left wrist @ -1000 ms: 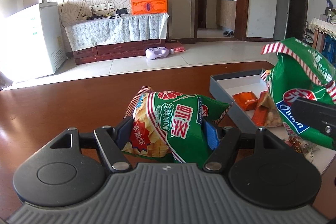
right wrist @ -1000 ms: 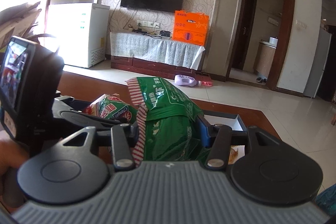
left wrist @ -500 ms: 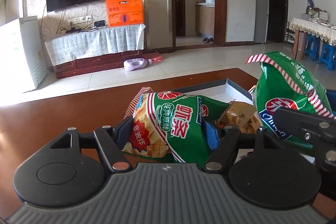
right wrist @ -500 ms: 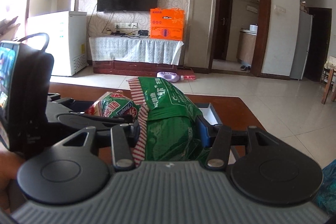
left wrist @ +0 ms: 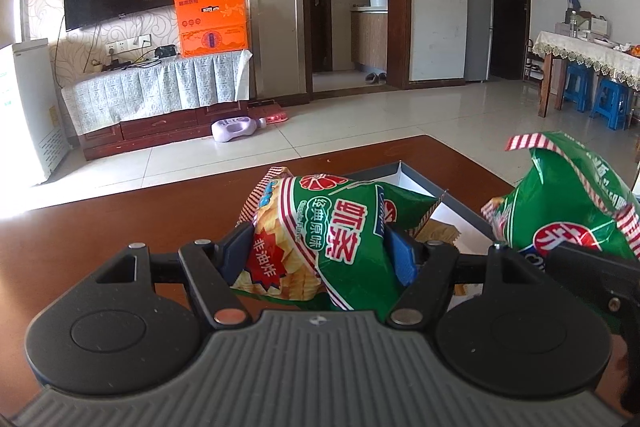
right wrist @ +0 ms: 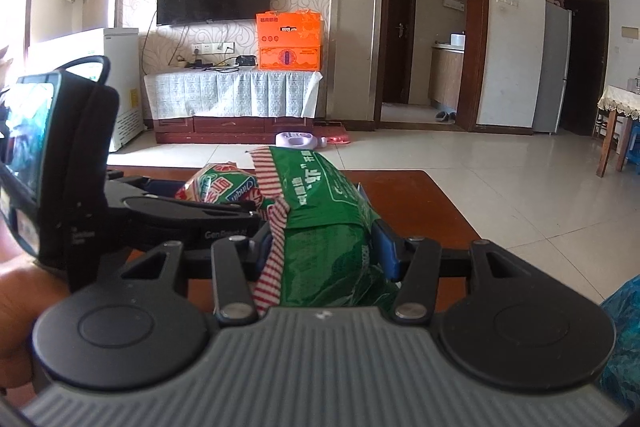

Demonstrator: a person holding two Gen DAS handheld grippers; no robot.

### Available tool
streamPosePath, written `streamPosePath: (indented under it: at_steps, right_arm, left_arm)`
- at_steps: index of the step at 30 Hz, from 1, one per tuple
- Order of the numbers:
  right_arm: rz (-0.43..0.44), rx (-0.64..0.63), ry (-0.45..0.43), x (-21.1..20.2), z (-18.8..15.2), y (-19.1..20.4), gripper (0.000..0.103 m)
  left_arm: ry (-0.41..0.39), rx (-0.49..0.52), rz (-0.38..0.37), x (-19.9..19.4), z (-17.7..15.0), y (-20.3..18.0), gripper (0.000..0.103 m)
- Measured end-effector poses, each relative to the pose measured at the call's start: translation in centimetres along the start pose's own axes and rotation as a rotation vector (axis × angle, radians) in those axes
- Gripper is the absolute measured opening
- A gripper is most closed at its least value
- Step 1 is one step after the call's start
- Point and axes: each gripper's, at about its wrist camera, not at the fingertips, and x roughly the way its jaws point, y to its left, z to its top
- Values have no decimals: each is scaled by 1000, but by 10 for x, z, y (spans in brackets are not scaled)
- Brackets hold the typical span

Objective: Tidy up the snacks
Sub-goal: 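Carry both green bags to the box, one in each tool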

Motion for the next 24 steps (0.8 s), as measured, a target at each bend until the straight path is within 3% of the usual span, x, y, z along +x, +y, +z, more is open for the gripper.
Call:
streamPosePath:
  at_steps: [17, 24]
  right_arm:
    - [-13, -38, 6, 6, -8, -6, 44]
    - [-31, -140, 10, 7, -12, 5, 44]
  left_arm:
    - [10, -13, -21, 42, 10, -13, 74]
    - [38, -16, -10, 56, 9, -10, 79]
